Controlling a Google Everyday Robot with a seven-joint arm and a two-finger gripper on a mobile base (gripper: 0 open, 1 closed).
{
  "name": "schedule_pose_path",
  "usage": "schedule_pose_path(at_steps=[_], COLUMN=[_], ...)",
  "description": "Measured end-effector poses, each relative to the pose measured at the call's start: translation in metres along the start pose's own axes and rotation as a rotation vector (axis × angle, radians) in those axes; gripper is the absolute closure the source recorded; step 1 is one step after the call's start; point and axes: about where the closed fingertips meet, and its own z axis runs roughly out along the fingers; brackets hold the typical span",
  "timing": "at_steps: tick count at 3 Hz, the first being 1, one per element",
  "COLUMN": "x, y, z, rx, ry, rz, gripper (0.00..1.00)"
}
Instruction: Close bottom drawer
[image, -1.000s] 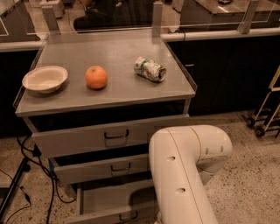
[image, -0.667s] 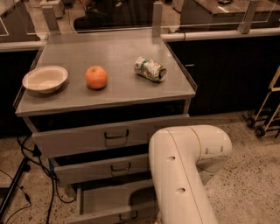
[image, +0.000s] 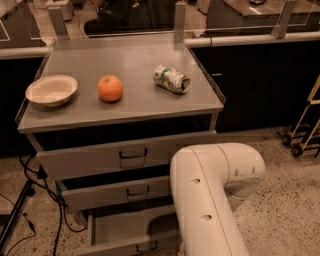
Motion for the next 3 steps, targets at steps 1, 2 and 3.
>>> schedule_pose_path(at_steps=[1, 2, 3], x=[-0.010, -0.030, -0.048], y=[-0.007, -0.020, -0.027], z=[-0.001, -0.007, -0.005], rx=[0.014, 0.044, 0.066], ry=[-0.022, -0.066, -0.099], rz=[-0.026, -0.076, -0.124], gripper=[1.00, 1.00, 1.00])
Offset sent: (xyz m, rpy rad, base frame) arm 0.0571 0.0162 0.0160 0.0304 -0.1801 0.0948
